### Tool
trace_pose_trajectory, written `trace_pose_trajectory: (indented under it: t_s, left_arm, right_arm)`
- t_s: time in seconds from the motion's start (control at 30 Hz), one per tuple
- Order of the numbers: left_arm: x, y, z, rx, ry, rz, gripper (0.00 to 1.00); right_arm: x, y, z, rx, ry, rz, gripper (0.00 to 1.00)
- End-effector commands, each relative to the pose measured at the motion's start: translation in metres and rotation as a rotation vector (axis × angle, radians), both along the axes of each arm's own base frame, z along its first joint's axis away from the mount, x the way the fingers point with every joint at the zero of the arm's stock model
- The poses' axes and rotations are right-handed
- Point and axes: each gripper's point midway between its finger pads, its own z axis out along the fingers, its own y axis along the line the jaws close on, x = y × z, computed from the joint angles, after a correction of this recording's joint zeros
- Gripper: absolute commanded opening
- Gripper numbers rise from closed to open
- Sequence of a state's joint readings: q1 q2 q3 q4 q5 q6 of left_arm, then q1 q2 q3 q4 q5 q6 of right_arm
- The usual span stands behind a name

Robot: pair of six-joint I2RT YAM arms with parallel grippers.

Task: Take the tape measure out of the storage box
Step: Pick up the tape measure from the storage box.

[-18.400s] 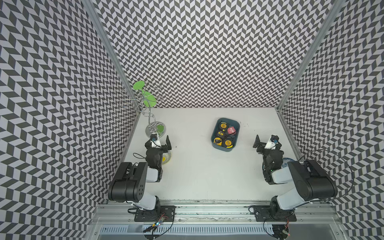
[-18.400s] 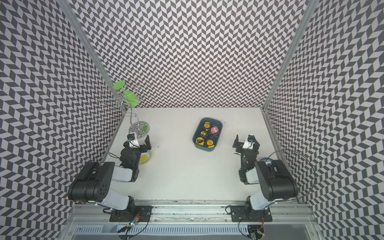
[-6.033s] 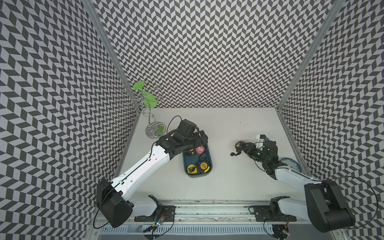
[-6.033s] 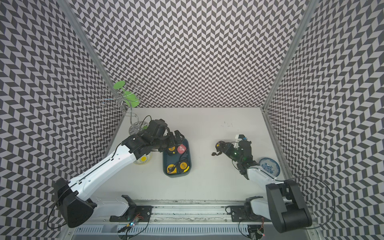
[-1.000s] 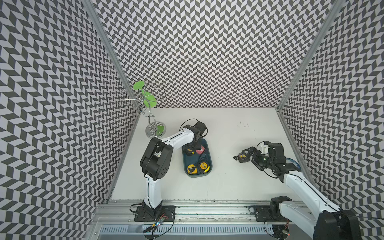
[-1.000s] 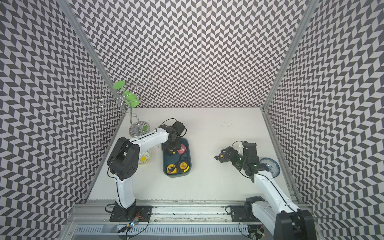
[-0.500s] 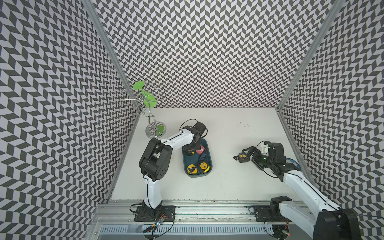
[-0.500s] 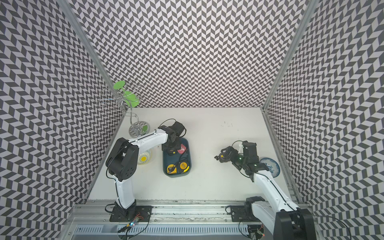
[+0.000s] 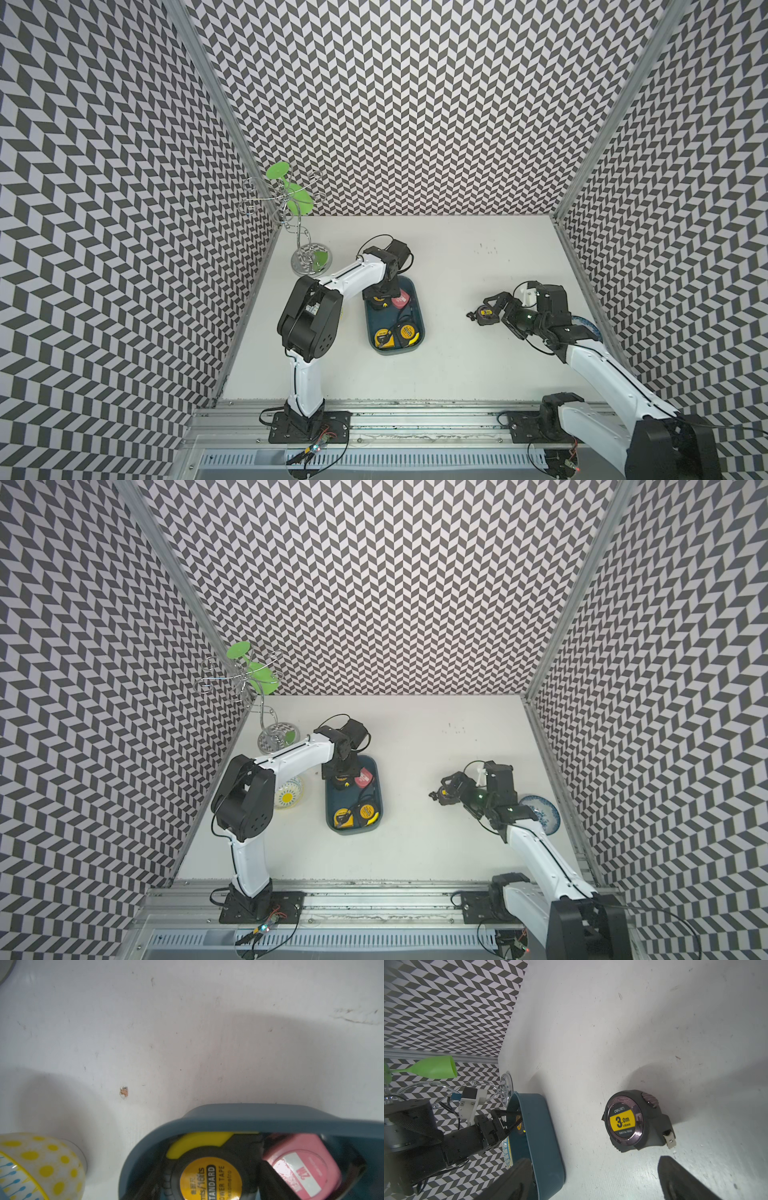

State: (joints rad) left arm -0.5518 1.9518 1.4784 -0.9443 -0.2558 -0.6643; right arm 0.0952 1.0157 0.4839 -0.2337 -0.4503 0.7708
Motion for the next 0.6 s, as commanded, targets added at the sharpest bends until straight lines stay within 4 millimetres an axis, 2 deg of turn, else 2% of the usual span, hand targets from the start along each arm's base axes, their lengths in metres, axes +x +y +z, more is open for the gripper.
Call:
trace_pose_trajectory:
  t_s: [0.0,0.23,0.57]
  left_arm:
    - [0.003,0.0,0.03,-0.021,-0.048,0.006,0.0]
    - [0.006,-0.009,0.062,-0.065,-0.108,0.008,0.0]
    - [0.009,-0.032,0.11,-0.141,-0.184,-0.006,0.0]
  right_arm:
    - [0.013,0.002,0.02,0.016,-0.076,0.007,0.99]
    - [0.014,0.003,0.022,0.022,-0.082,0.013,0.99]
    - [0.017,0.009,0.032,0.035,-0.112,0.047,0.99]
